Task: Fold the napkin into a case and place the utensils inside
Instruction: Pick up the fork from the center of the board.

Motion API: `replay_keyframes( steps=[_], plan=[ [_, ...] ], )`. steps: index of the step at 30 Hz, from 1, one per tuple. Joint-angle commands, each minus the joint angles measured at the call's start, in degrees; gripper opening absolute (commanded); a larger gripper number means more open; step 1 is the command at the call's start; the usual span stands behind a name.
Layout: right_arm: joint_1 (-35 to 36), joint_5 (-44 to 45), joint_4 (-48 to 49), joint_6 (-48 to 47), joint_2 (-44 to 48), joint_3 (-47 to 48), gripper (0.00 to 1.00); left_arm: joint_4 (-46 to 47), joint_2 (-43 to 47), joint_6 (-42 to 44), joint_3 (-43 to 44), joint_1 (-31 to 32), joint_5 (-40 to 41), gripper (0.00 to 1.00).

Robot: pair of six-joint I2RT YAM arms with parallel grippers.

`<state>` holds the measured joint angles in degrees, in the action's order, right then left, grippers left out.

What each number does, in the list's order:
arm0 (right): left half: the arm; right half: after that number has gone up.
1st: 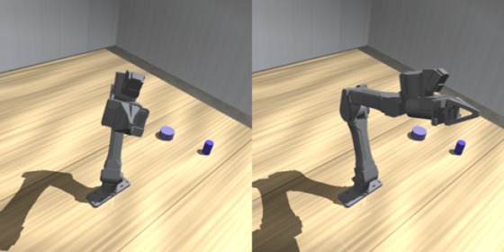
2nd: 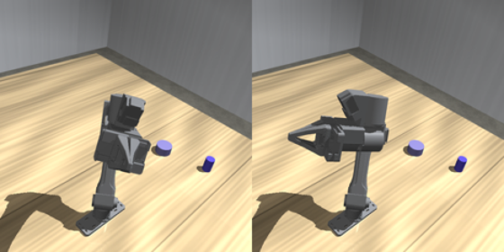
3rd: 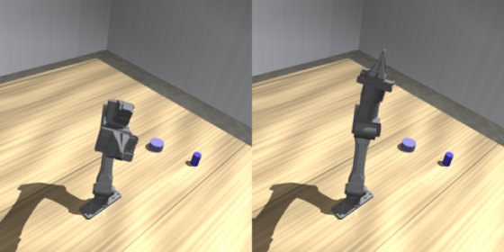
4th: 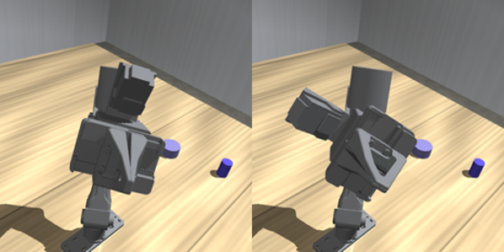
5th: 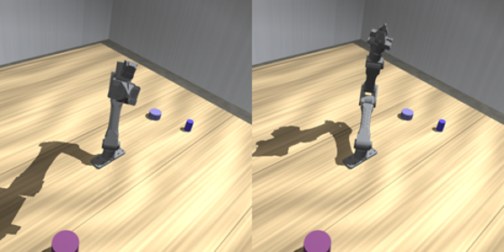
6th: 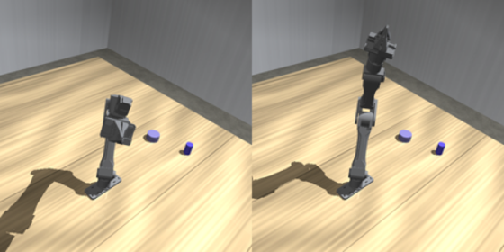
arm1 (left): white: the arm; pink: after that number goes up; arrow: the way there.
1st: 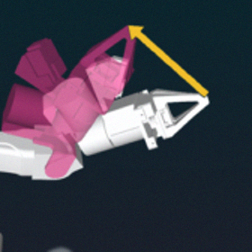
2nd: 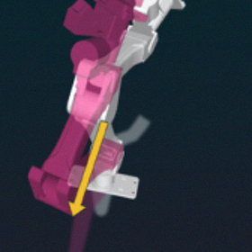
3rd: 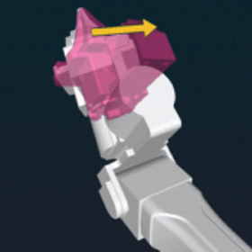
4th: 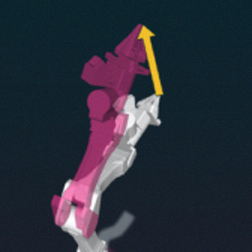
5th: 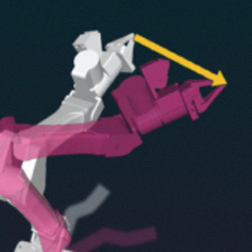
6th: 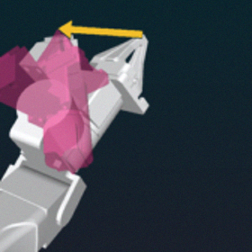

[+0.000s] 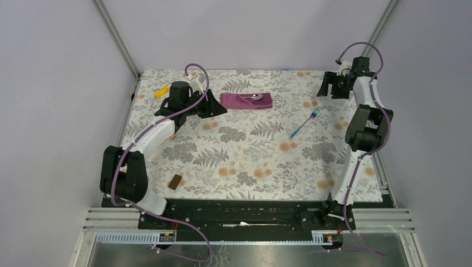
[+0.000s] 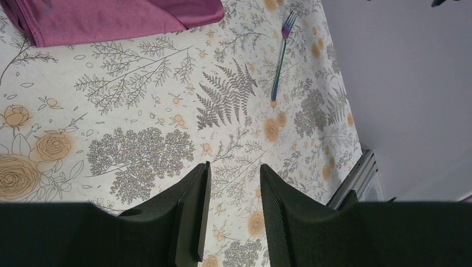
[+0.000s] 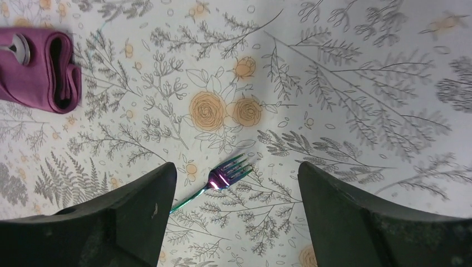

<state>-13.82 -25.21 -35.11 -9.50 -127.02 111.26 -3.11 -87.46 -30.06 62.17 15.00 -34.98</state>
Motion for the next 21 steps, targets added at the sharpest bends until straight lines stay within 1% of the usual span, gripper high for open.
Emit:
replay_keyframes(
  steps=[1, 4, 7, 10, 14, 18, 21],
  plan=[
    [-0.39, -9.16, -12.02, -4.75, -5.79, 6.92, 0.86, 3.55, -0.01, -0.05, -0.37, -0.24, -2.44, 0.43],
    [-1.68, -13.02, -11.03, -3.57, -8.4, 7.64, 0.85, 4.18, -1.0, -0.05, -0.2, -0.24, -2.85, 0.43],
    [-2.93, -16.06, -12.0, -2.97, -11.39, 9.71, 0.8, 4.32, -1.53, 0.08, -0.18, -0.26, -2.82, 0.43],
    [-3.64, -16.98, -13.34, -2.93, -13.76, 10.65, 0.76, 3.97, -2.04, 0.33, 0.15, -0.4, -2.72, 0.43],
    [-3.67, -18.09, -16.04, -3.96, -16.69, 11.73, 0.67, 4.33, -2.02, 0.34, -0.11, -0.51, -2.62, 0.43],
    [-3.74, -20.29, -15.58, -3.42, -18.52, 12.01, 0.62, 4.48, -2.37, 0.21, -0.27, -0.5, -2.71, 0.43],
    [-3.75, -22.14, -15.5, -3.29, -20.22, 12.72, 0.62, 4.6, -2.59, 0.21, -0.3, -0.5, -2.79, 0.43]
  ],
)
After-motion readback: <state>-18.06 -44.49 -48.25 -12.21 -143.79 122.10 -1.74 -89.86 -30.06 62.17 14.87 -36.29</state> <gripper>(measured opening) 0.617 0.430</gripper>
